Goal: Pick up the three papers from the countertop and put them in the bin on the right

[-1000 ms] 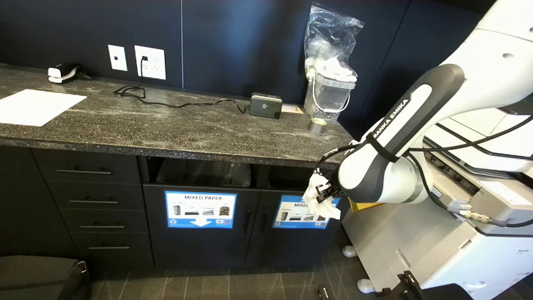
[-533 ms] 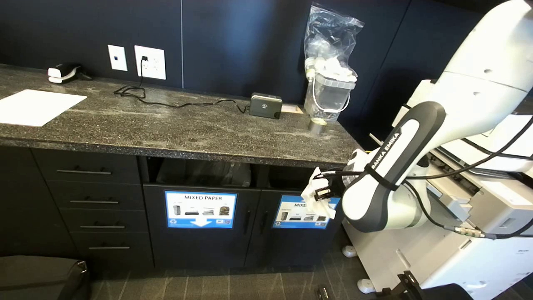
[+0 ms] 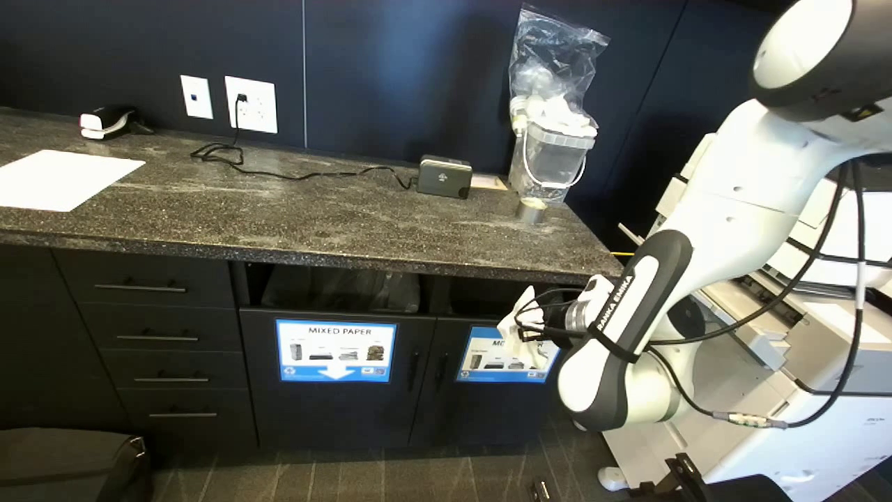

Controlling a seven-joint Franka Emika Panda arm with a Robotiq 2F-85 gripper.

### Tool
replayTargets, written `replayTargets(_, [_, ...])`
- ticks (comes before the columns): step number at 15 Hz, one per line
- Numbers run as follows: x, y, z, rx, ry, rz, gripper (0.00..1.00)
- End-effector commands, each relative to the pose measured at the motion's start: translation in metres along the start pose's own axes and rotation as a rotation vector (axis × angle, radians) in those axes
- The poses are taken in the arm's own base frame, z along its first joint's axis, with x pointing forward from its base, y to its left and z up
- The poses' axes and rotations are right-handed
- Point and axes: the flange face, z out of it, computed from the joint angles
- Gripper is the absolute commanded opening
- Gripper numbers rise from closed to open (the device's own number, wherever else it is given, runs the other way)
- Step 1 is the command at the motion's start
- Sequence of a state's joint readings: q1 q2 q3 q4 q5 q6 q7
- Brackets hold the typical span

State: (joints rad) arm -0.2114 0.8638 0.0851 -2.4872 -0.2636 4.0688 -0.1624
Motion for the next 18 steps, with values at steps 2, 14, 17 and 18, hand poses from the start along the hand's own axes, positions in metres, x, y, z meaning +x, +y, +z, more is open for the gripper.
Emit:
replayTargets(2, [-0.023, -0.006, 0.044, 0.011, 0.105, 0.021, 0.04])
replayTargets(14, [-0.017, 0.021, 0.149, -0.058, 0.349, 0.188, 0.04])
replayTargets(17, [-0.006, 0.032, 0.171, -0.08, 0.402, 0.229, 0.04])
replayTargets(18, [-0.003, 0.034, 0.176, -0.088, 0.421, 0.233, 0.04])
